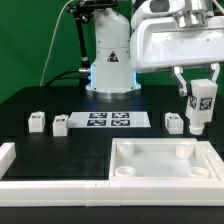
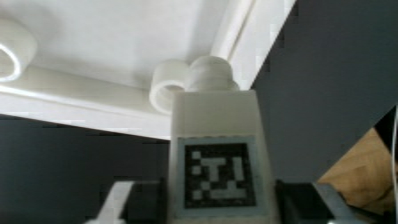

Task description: Assemble one leg

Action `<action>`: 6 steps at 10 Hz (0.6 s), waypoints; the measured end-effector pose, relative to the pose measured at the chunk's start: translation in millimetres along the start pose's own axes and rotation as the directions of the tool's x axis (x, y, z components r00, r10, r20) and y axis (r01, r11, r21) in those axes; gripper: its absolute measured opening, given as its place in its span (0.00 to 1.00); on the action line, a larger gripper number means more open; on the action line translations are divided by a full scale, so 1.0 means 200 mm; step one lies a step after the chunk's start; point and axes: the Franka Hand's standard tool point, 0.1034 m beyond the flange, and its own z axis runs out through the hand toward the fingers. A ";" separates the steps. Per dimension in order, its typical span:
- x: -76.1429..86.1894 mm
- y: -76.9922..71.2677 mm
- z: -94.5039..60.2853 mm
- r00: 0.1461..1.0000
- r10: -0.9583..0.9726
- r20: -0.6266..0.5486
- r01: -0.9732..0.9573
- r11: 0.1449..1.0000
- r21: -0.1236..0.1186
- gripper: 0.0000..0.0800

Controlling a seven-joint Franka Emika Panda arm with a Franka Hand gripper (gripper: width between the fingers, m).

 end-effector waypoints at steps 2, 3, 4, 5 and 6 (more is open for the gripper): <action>0.04 0.04 0.08 0.999 -0.015 -0.028 0.015 1.000 -0.005 0.36; 0.04 0.04 0.13 0.999 -0.026 -0.024 0.026 1.000 -0.004 0.36; 0.05 0.03 0.15 0.999 -0.030 -0.026 0.030 1.000 -0.001 0.36; 0.04 0.01 0.15 0.999 -0.035 -0.035 0.035 0.999 0.000 0.36; 0.04 0.02 0.15 0.999 -0.033 -0.033 0.033 0.999 -0.001 0.36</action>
Offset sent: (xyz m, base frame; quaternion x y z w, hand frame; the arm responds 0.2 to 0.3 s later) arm 0.0263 0.0071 -0.0112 -0.0207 0.0146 -0.0424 0.9988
